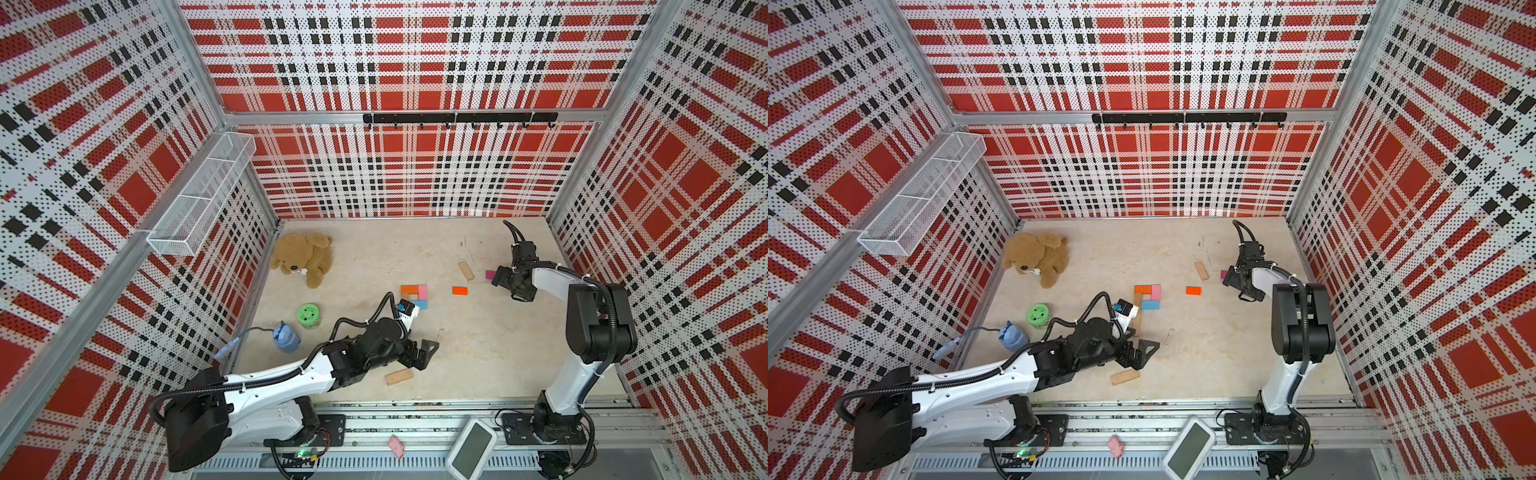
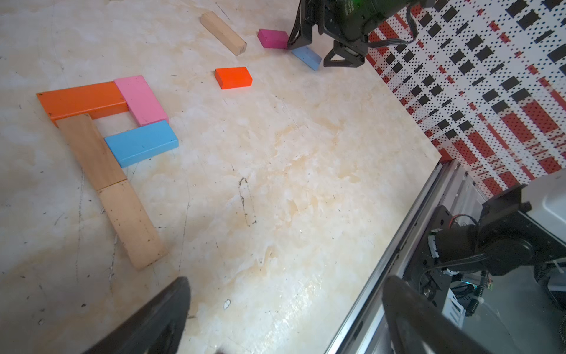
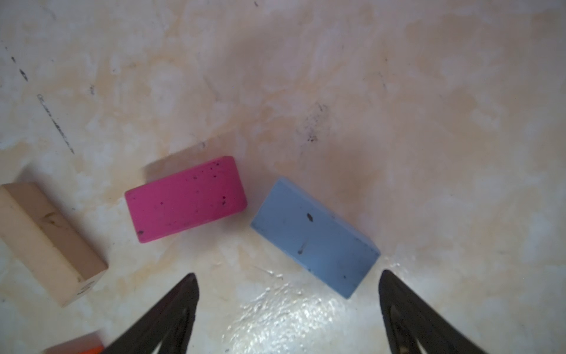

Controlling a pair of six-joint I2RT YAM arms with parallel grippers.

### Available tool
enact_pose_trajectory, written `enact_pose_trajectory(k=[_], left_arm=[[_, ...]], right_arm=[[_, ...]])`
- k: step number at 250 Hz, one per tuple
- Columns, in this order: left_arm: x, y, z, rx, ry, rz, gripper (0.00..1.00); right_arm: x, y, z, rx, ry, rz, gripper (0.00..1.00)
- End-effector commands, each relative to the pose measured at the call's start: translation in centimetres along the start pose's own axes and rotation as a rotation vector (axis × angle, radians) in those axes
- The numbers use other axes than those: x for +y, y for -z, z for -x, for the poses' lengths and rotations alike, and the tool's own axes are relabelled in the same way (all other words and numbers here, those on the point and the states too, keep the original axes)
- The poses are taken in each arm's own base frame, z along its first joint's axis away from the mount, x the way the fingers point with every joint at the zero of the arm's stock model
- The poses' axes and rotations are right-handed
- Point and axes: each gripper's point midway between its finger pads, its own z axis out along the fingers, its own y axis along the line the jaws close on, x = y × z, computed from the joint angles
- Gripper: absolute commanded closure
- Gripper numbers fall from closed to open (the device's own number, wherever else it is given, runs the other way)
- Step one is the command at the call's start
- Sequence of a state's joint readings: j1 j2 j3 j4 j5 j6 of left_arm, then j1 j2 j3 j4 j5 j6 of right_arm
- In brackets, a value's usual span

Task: Assemble the letter p with building blocks
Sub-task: Pick up the building block from the center of the board.

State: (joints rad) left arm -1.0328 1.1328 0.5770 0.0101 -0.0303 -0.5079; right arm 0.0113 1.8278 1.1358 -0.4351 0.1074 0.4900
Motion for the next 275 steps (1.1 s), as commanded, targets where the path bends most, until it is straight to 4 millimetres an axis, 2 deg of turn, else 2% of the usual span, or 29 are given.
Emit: enact_pose_trajectory(k=[1,39,110,139,173,248,275], left_arm=[[-0.4,0.0,1.0,-0.014,0.006,-0.006,0.01],[-0.3,-0.1,0.9,-0.01,0.005,-0.005,0.01],[-0.4,-0.2,0.8,-0.005,0.004,-0.009,0.01],[-0.4,-0.2,0.8,-0.005,0.006,-0.012,0.01],[-0.5,-0.2,0.9,-0.004,0.011,-0.017,0.01],[-0.6,-0.3,1.0,-0.003,0.024,-0.023,0.01],[-0.6,-0.4,0.9,0.001,0.026,-0.025,0.01]], right_arm=[[0.2,-0.4,0.9,-0.004,-0.031,0.072,0.05],[0.1,-1.0,1.0,0.015,-0.037,0.103,0.05],[1.6,-1.4,1.1,0.037,0.014,0.174,0.07],[1.9,-1.3,0.3,0.061,0.004,0.206,0.12],[1.7,-0.3,-0.2,0.03,0.0,0.215,0.16],[2.8,0.2,-0.6,0.03,0.068,0.167,0.35],[1.5,1.1,0.3,-0.025,0.052,0.094,0.27]])
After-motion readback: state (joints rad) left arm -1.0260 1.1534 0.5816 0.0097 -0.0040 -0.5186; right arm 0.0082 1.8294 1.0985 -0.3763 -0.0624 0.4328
